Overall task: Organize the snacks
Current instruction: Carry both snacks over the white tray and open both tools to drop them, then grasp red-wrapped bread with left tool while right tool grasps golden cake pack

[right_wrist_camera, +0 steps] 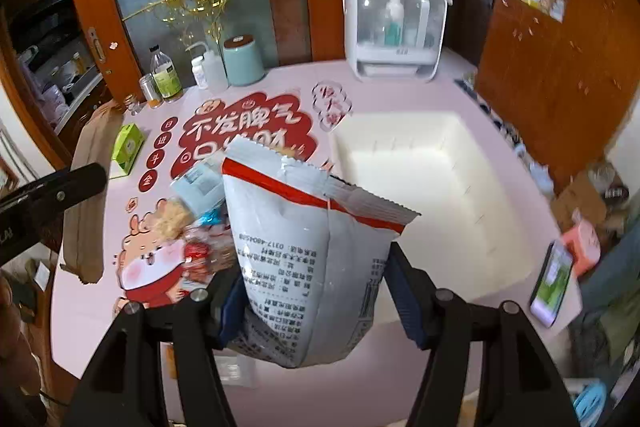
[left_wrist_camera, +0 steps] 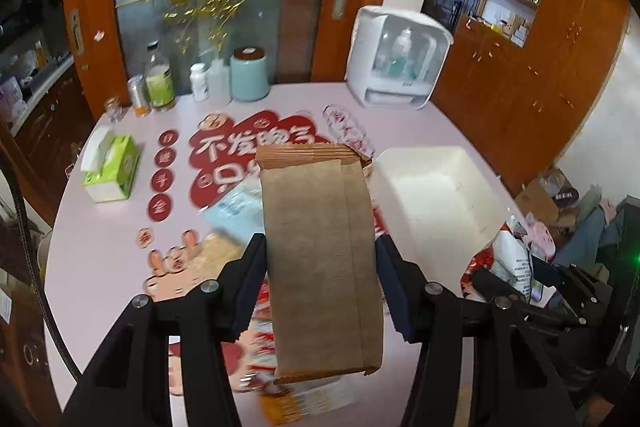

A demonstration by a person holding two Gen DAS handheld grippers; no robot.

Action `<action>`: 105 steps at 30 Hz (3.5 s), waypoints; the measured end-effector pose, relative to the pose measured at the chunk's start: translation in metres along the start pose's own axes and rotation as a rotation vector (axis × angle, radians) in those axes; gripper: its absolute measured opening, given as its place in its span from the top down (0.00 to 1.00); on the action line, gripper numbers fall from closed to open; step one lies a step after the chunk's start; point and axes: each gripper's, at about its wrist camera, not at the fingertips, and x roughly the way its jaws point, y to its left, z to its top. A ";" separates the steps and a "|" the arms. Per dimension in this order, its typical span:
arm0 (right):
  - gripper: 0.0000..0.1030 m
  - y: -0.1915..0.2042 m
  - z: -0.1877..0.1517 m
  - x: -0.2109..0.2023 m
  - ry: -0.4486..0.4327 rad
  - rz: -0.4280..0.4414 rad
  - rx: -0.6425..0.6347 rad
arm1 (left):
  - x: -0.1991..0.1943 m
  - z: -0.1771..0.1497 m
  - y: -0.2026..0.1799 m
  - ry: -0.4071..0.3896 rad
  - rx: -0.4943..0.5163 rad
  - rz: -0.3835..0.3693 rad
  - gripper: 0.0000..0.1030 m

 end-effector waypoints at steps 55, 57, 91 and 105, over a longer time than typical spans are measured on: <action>0.25 -0.169 0.025 0.092 0.137 0.160 -0.037 | 0.080 -0.015 -0.142 -0.005 -0.164 0.225 0.01; 0.25 -0.162 0.026 0.086 0.110 0.167 -0.042 | 0.068 -0.018 -0.135 -0.023 -0.169 0.248 0.01; 0.25 0.009 0.056 0.012 -0.147 0.240 -0.125 | -0.062 -0.003 0.082 -0.152 -0.258 0.264 0.01; 0.25 0.073 0.005 0.129 0.179 0.100 -0.185 | 0.123 -0.035 0.128 0.199 -0.144 0.051 0.07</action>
